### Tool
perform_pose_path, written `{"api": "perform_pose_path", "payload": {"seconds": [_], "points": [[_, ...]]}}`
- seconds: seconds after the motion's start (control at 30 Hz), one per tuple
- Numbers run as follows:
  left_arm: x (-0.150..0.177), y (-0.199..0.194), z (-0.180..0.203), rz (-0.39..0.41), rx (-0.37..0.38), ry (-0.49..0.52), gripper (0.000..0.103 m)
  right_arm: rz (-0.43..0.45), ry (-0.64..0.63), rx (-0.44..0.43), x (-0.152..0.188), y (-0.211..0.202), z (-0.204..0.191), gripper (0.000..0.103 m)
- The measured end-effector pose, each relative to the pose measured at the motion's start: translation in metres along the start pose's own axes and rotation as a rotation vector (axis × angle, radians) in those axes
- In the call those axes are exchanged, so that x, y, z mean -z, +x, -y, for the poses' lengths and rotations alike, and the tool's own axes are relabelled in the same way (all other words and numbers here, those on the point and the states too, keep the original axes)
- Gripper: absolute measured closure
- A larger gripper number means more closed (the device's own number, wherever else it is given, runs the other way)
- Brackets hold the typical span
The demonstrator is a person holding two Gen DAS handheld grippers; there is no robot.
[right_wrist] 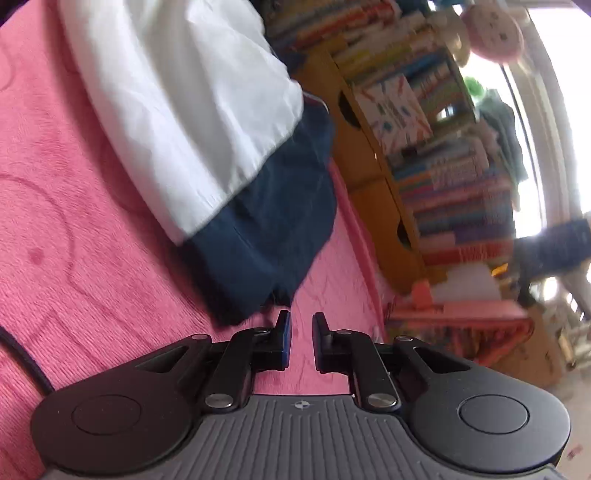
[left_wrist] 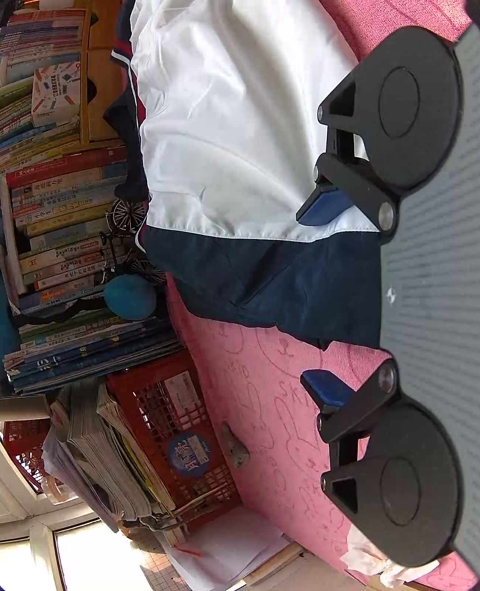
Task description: Fold clothes
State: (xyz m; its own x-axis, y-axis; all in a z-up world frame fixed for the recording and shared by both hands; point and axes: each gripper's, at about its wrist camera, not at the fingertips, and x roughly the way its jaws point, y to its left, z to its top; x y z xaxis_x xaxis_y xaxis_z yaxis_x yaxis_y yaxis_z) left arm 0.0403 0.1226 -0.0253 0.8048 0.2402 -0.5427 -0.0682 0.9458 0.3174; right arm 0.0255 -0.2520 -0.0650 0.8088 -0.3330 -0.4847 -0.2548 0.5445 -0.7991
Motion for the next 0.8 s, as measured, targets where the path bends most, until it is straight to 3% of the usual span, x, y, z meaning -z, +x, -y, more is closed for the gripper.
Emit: {"api": "perform_pose_path", "payload": {"seconds": [0.1,0.23,0.3,0.37,0.47,0.53,0.63,0.77,0.8], "points": [[0.0,0.0,0.001,0.001,-0.005,0.005,0.016,0.022,0.073,-0.02,0.001,-0.011,0.01,0.078],[0.0,-0.001,0.002,0.002,-0.011,0.011,0.015,0.23,0.128,-0.133,-0.023,-0.066,0.004,0.069],[-0.001,-0.001,0.003,0.003,-0.014,0.014,0.015,0.323,0.179,-0.24,-0.048,-0.088,-0.006,0.06],[-0.001,-0.001,0.004,0.004,-0.017,0.017,0.015,0.391,0.25,-0.38,-0.076,-0.107,-0.017,0.059],[-0.001,-0.001,0.005,0.007,-0.027,0.028,0.015,0.368,0.466,-0.695,-0.122,-0.109,-0.031,0.059],[-0.001,-0.001,0.005,0.008,-0.031,0.031,0.014,0.323,0.575,-0.833,-0.144,-0.098,-0.042,0.059],[-0.001,-0.001,0.005,0.007,-0.038,0.029,0.013,0.279,0.622,-0.832,-0.158,-0.085,-0.058,0.063],[-0.002,-0.001,0.004,0.005,-0.033,0.022,0.012,0.301,0.58,-0.707,-0.138,-0.075,-0.052,0.089],[-0.002,0.0,0.003,0.004,-0.029,0.018,0.012,0.286,0.583,-0.63,-0.13,-0.072,-0.044,0.08]]}}
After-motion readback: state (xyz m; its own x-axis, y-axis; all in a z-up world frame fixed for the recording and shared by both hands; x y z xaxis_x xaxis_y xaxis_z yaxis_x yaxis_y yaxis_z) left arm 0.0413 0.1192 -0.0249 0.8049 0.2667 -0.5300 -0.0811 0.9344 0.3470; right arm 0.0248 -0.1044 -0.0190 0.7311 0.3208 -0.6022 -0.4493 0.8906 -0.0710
